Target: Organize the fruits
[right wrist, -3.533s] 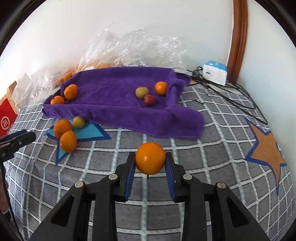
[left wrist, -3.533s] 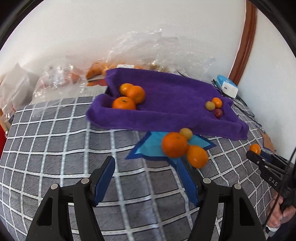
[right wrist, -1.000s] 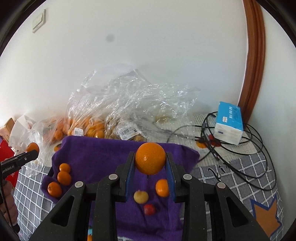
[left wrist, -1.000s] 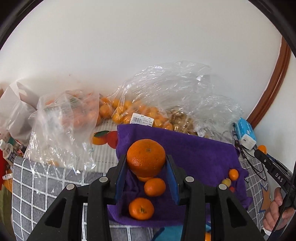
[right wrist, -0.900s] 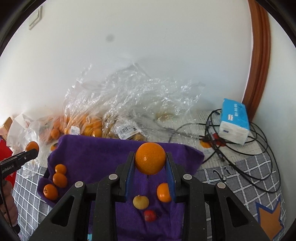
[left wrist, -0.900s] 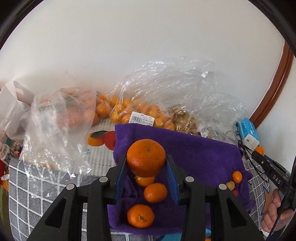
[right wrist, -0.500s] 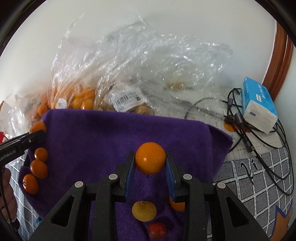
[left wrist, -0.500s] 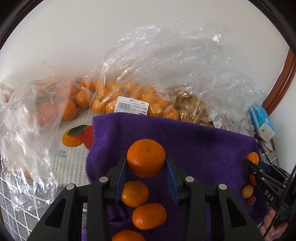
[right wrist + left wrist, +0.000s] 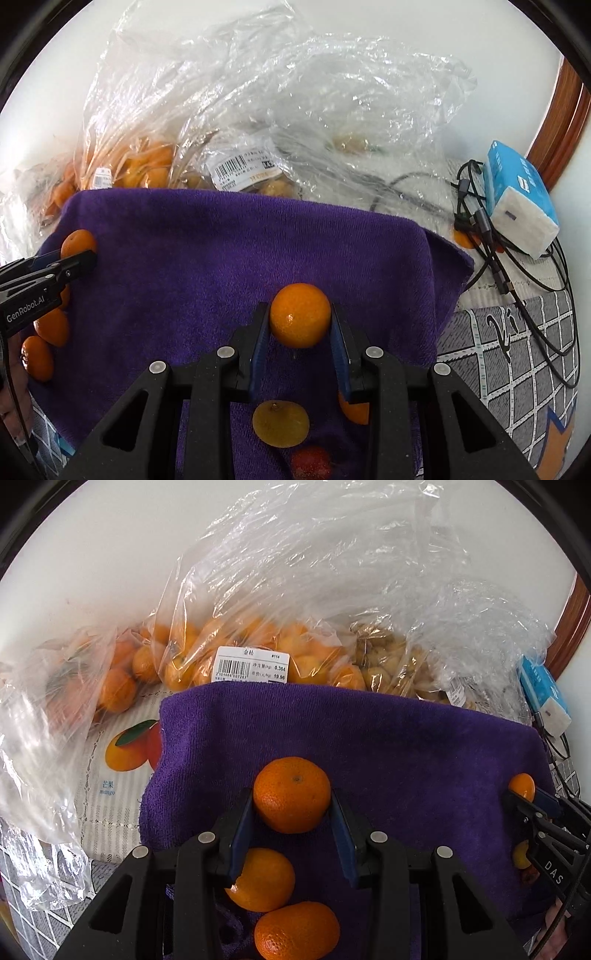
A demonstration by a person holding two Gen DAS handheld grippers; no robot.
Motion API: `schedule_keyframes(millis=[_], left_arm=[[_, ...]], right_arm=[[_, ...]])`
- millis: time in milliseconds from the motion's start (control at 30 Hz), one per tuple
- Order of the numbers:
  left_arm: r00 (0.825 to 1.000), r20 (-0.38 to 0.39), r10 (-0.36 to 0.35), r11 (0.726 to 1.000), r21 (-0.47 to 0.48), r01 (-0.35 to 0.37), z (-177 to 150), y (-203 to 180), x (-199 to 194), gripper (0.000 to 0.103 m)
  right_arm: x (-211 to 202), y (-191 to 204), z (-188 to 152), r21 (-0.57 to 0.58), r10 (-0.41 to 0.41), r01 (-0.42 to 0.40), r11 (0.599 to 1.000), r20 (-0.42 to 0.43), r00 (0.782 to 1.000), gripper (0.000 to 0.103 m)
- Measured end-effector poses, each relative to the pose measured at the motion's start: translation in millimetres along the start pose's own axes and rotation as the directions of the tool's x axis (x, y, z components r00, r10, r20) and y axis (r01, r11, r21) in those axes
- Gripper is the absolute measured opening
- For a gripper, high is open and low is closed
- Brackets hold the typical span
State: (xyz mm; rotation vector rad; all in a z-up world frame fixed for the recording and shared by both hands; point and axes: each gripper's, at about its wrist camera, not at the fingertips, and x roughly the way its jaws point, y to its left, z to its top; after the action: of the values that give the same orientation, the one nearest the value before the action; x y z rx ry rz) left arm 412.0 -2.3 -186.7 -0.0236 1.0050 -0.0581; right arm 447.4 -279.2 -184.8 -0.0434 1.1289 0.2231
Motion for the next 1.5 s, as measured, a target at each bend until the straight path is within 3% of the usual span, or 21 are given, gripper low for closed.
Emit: schedule_keyframes(millis=[133, 267, 367, 467, 567, 767, 933, 1233, 1500], left_arm=[[1.000, -0.004, -0.003, 1.000, 0.005, 0.003, 0, 0, 0, 0.039], [1.000, 0.001, -0.008, 1.000, 0.012, 0.008, 1, -1, 2, 0.039], [1.000, 0.006, -0.027, 1.000, 0.007, 0.027, 2, -1, -1, 0.046], [0.998, 0.043, -0.053, 0.999, 0.003, 0.053, 3, -1, -19, 0.050], [0.994, 0.082, -0.077, 0.997, 0.022, 0.076, 4, -5, -40, 0.058], [0.983, 0.157, -0.092, 0.995, 0.061, 0.083, 1, -15, -92, 0.066], [0.978, 0.182, -0.101, 0.994, 0.062, 0.091, -23, -9, -129, 0.069], [0.980, 0.196, -0.047, 0.999, 0.031, 0.041, -91, 25, -164, 0.069], [0.988, 0.152, -0.013, 1.000, 0.004, 0.012, -144, 53, -152, 0.069]], right_arm=[[-2, 2, 0, -0.010, -0.020, 0.020, 1.000, 0.006, 1.000, 0.033], [-9, 3, 0, -0.001, -0.034, 0.035, 0.999, 0.031, 0.999, 0.048], [-16, 2, 3, 0.010, -0.041, 0.041, 0.999, 0.035, 0.999, 0.051], [-29, 2, 1, 0.029, -0.034, 0.033, 0.999, 0.046, 0.998, 0.053], [-49, 1, -4, 0.063, -0.047, 0.042, 0.997, 0.077, 0.996, 0.063], [-98, -10, -21, 0.093, -0.079, 0.068, 0.993, 0.114, 0.990, 0.063], [-138, -13, -44, 0.092, -0.162, 0.148, 0.985, 0.163, 0.973, 0.063], [-177, -17, -96, 0.163, -0.108, 0.078, 0.984, 0.186, 0.977, 0.063], [-174, 11, -137, 0.108, -0.081, 0.061, 0.992, 0.190, 0.979, 0.063]])
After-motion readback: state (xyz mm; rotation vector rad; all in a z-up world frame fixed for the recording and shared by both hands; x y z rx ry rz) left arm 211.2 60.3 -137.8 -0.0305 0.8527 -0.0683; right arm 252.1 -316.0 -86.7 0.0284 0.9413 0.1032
